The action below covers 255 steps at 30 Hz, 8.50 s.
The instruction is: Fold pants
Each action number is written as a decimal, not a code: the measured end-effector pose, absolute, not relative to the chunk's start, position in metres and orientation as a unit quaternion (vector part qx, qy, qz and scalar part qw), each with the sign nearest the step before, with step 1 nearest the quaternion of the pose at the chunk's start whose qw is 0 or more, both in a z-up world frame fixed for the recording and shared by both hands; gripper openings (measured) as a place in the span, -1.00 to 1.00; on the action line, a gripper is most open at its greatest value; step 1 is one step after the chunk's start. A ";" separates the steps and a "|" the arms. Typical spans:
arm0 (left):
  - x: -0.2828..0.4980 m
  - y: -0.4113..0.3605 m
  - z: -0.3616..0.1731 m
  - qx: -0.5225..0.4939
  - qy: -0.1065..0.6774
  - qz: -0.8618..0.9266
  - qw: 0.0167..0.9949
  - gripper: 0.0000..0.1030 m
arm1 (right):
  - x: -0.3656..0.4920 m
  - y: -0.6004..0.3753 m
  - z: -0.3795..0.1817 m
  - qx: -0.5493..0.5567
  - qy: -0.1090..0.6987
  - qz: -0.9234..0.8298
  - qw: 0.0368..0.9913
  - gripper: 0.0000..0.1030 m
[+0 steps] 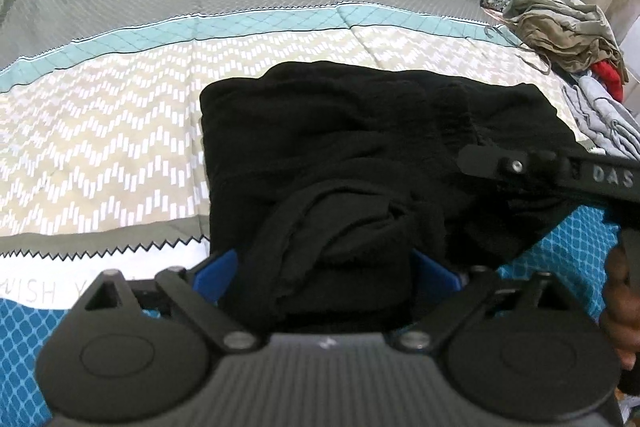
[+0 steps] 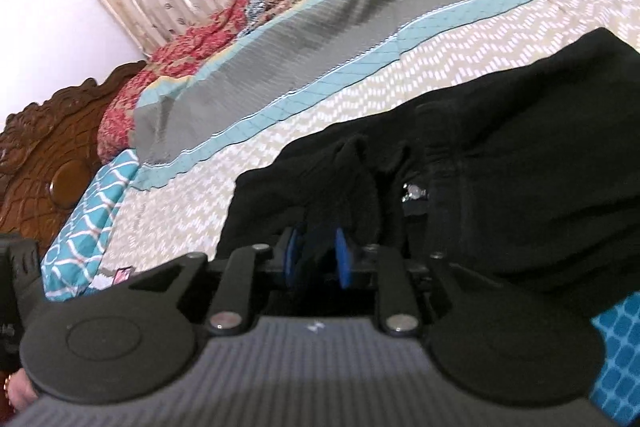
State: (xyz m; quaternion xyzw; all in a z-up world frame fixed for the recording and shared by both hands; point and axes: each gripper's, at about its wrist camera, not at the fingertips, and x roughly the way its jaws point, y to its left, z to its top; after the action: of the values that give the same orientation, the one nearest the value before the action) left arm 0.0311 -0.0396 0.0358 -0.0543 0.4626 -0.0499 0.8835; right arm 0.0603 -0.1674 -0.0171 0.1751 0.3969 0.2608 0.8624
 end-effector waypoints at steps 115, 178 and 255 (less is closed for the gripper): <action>0.110 0.003 0.026 -0.045 0.460 0.021 0.887 -0.20 | 0.020 -0.123 0.045 0.098 0.306 0.334 0.886 -0.45; 0.008 -0.019 0.058 -0.084 0.432 -0.008 0.898 0.42 | 0.041 -0.157 0.004 0.212 0.412 0.211 0.860 0.11; 0.022 0.029 0.033 -0.085 0.448 0.040 0.889 0.99 | 0.034 -0.210 -0.011 0.304 0.431 0.201 0.825 0.70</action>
State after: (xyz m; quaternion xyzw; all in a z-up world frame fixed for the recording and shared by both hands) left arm 0.0216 0.0288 0.0329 -0.0845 0.4476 0.0400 0.8893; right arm 0.0339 -0.2098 -0.0111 0.3040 0.4313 0.2015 0.8252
